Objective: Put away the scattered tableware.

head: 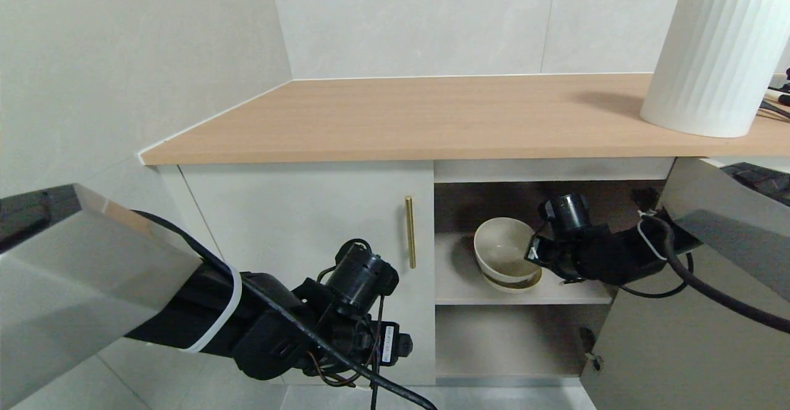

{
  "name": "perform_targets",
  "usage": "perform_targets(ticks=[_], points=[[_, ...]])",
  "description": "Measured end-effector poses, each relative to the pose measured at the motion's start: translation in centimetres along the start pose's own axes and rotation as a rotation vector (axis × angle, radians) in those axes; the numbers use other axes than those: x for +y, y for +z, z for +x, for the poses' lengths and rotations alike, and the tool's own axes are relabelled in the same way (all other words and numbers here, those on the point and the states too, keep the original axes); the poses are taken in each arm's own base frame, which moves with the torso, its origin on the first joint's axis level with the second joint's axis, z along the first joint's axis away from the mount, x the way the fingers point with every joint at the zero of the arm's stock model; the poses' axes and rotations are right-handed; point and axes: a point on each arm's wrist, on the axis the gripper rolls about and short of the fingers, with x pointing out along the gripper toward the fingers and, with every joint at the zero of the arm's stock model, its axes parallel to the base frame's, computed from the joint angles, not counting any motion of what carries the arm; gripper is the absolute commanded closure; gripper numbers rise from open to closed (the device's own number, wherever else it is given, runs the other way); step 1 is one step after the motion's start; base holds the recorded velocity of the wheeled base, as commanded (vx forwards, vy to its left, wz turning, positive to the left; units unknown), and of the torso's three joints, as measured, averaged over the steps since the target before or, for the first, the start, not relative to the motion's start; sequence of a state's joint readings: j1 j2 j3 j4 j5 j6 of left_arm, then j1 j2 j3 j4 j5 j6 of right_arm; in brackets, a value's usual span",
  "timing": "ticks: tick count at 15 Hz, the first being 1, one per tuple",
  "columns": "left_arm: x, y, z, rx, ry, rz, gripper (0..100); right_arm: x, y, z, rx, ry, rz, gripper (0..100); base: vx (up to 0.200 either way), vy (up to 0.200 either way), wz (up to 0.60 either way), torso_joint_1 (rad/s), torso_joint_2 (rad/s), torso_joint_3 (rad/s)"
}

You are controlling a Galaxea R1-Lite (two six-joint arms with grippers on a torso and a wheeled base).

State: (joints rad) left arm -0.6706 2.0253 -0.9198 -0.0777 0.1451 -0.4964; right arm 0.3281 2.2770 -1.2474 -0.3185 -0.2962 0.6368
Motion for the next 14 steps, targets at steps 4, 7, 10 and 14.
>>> perform_targets(ticks=[4,7,10,14], points=[[0.0,0.0,0.0,0.0,0.0,0.001,0,-0.5,-0.2,1.5,-0.02,-0.054,0.007,100,0.0,0.0,0.0,0.0,0.0,0.0],[0.0,0.0,0.0,0.001,0.0,0.001,0,-0.7,-0.5,2.2,-0.014,-0.063,0.005,100,0.0,0.0,0.0,0.0,0.0,0.0],[0.0,0.0,0.0,0.001,0.0,0.001,0,-0.7,-0.6,2.6,-0.013,-0.066,0.005,100,0.0,0.0,0.0,0.0,0.0,0.0],[0.0,0.0,0.0,0.001,0.001,0.001,0,-0.8,-0.7,2.8,-0.012,-0.071,0.005,100,0.0,0.0,0.0,0.0,0.0,0.0]])
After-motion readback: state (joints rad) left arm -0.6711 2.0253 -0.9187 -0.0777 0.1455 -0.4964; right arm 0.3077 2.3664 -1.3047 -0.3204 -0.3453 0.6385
